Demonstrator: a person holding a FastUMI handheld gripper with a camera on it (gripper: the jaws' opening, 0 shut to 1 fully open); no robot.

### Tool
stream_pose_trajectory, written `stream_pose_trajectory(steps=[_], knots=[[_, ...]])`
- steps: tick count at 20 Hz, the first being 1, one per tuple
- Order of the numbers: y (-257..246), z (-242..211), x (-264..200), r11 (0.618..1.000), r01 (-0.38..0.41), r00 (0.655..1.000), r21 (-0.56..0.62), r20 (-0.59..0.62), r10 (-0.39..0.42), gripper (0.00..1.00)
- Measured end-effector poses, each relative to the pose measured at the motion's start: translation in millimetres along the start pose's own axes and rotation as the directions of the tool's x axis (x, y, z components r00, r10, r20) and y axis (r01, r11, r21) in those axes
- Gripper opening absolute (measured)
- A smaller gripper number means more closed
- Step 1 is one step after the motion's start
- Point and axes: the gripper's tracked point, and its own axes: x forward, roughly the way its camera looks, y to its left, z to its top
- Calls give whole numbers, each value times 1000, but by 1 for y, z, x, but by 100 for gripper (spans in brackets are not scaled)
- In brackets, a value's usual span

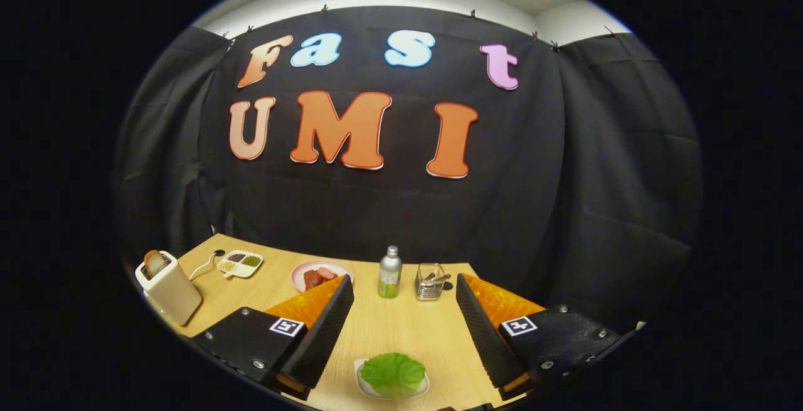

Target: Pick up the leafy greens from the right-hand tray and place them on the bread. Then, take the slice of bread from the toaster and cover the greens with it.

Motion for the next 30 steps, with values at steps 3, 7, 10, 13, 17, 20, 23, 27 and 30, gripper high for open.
stream_pose_trajectory(steps=[3,7,10,13,17,20,23,27,30], knots=[[9,-47,13,998,-66,989,-8,-136,64,98],[16,-102,26,995,-100,949,12,-298,99,99],[15,-147,35,993,-118,905,-12,-413,103,99],[13,-186,35,989,-149,846,-25,-521,114,99],[12,-230,41,980,-186,764,-64,-636,104,99],[13,-259,45,978,-204,696,-41,-709,116,99],[12,-282,50,971,-233,634,-46,-765,116,99],[13,-307,62,962,-263,583,-71,-806,100,99],[24,-310,64,963,-268,549,-2,-822,151,92]])
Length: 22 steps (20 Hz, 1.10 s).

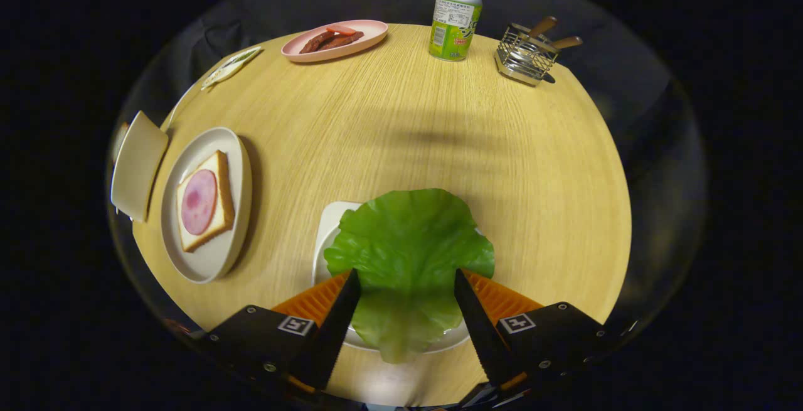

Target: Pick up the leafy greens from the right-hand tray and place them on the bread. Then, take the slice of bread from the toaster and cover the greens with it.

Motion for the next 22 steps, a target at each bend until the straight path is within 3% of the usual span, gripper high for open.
stream_pose_trajectory(steps=[3,7,9,10,12,14,16,22], knots=[[-3,1,4,999,-16,1000,-28,7,17,88],[-11,0,2,1000,-11,1000,-14,10,12,66],[-7,-1,4,1000,-10,1000,19,14,9,40],[-5,1,4,1000,-4,1000,1,22,4,21],[-2,1,4,1000,23,999,-14,27,-23,10],[-1,2,4,999,36,999,2,25,-36,4],[5,2,3,999,-8,1000,51,21,7,2],[20,14,-27,987,-70,994,142,98,57,1]])
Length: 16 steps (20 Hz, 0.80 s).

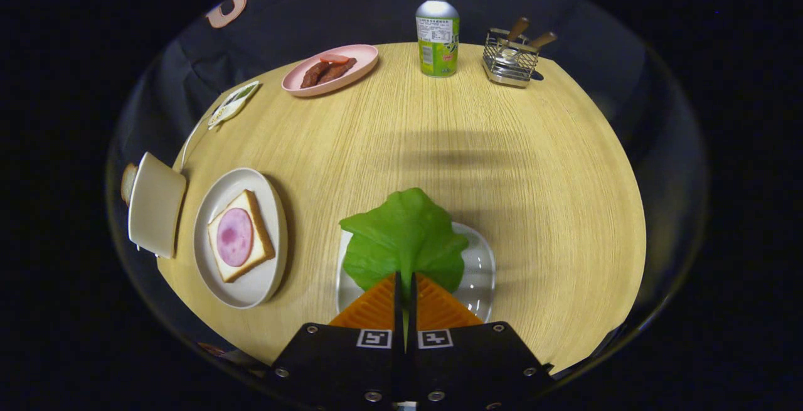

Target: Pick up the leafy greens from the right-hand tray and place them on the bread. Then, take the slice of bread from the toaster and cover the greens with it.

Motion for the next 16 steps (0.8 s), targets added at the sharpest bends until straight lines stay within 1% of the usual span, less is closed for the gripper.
stream_pose_trajectory(steps=[6,8,10,13,16], knots=[[26,16,-41,998,-1,997,56,78,-4,1],[43,25,-56,998,-20,994,61,107,13,1],[66,31,-66,998,-57,991,36,124,52,1],[97,35,-69,997,-69,990,-33,124,72,1],[135,39,-69,991,-113,986,-77,115,121,1]])
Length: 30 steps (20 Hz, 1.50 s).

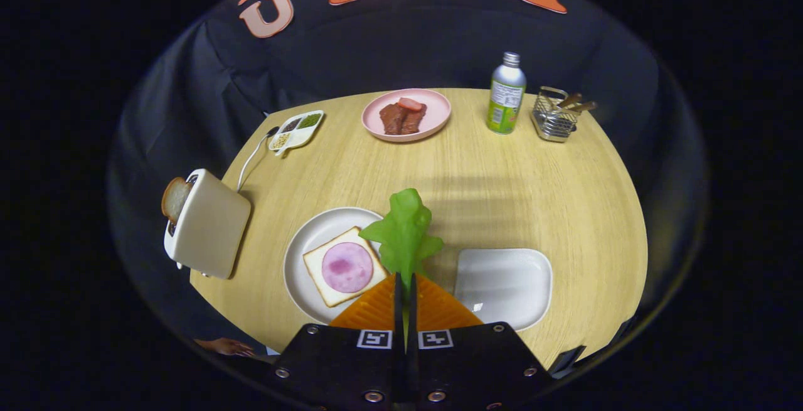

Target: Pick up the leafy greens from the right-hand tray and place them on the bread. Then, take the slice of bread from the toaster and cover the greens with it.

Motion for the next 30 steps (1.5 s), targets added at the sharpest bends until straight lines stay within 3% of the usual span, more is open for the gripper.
stream_pose_trajectory(steps=[5,12,16,20,22,26,30], knots=[[49,2,16,995,-76,997,-69,-34,74,1],[82,-7,46,982,-128,988,-140,-109,113,2],[77,-10,58,977,-97,990,-188,-121,74,5],[77,-22,65,969,-105,985,-223,-158,70,19],[70,-16,68,968,-71,991,-241,-125,42,24],[69,-9,67,968,-78,994,-239,-96,56,49],[77,11,60,971,-85,996,-223,-15,83,66]])
